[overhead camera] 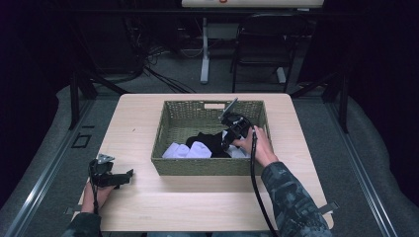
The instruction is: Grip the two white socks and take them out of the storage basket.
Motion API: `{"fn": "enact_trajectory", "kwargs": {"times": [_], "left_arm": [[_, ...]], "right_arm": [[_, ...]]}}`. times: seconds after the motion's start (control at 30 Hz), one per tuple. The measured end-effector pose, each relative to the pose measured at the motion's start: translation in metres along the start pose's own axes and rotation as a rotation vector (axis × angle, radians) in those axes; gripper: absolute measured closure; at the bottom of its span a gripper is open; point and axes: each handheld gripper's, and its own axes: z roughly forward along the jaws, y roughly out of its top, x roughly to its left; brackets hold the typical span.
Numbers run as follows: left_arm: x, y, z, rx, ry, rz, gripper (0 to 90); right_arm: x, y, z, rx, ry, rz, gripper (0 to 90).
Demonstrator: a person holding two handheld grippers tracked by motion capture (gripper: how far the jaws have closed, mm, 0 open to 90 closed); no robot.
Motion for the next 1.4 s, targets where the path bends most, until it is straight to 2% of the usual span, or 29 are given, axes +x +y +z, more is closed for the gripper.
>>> {"fn": "enact_trajectory", "kwargs": {"times": [0.1,0.17,0.2,0.23,0.27,0.3,0.33,0.37,0.43,0.47,0.53,0.63,0.67,0.87,0.9,0.97,1.0,1.4], "left_arm": [[0.0,0.0,0.0,0.0,0.0,0.0,0.9],[0.0,0.0,0.0,0.0,0.0,0.0,0.9],[0.0,0.0,0.0,0.0,0.0,0.0,0.9],[0.0,0.0,0.0,0.0,0.0,0.0,0.9],[0.0,0.0,0.0,0.0,0.0,0.0,0.9],[0.0,0.0,0.0,0.0,0.0,0.0,0.9],[0.0,0.0,0.0,0.0,0.0,0.0,0.9],[0.0,0.0,0.0,0.0,0.0,0.0,0.9],[0.0,0.0,0.0,0.0,0.0,0.0,0.9],[0.0,0.0,0.0,0.0,0.0,-0.001,0.9],[0.0,0.0,0.0,0.0,0.0,-0.001,0.9],[0.0,0.0,0.0,0.0,0.0,0.0,0.9],[0.0,0.0,0.0,0.0,0.0,-0.001,0.9],[0.0,0.0,0.0,0.0,0.0,0.0,0.9],[0.0,0.0,0.0,0.0,0.0,0.0,0.9],[0.0,0.0,0.0,0.0,0.0,0.0,0.9],[0.0,0.0,0.0,0.0,0.0,0.0,0.9],[0.0,0.0,0.0,0.0,0.0,-0.001,0.9]], "right_arm": [[-0.002,0.001,0.005,0.012,0.001,0.016,37.2],[-0.002,0.003,0.01,0.039,-0.025,0.013,43.1],[-0.001,0.003,0.012,0.041,-0.023,0.022,46.1],[-0.001,0.003,0.013,0.05,-0.029,0.011,48.8],[0.001,0.002,0.015,0.039,-0.04,0.023,54.7],[0.001,0.002,0.015,0.039,-0.04,0.023,54.7],[0.001,0.002,0.018,0.05,-0.044,0.032,67.4],[0.001,0.002,0.018,0.052,-0.044,0.034,72.5],[0.001,0.002,0.018,0.055,-0.051,0.031,78.6],[0.0,0.003,0.014,0.088,-0.058,0.008,79.8],[0.002,0.001,0.01,0.066,-0.048,0.023,80.4],[0.003,0.001,0.0,0.059,-0.045,0.013,80.5],[0.005,0.001,-0.003,0.032,-0.039,0.026,80.5],[0.012,0.003,-0.029,0.026,-0.042,-0.012,80.5],[0.014,0.004,-0.032,0.028,-0.032,0.003,80.5],[0.016,0.005,-0.039,0.016,-0.047,-0.024,80.5],[0.017,0.006,-0.043,0.013,-0.042,-0.02,80.5],[0.015,0.01,-0.078,-0.033,-0.052,-0.018,80.4]]}}
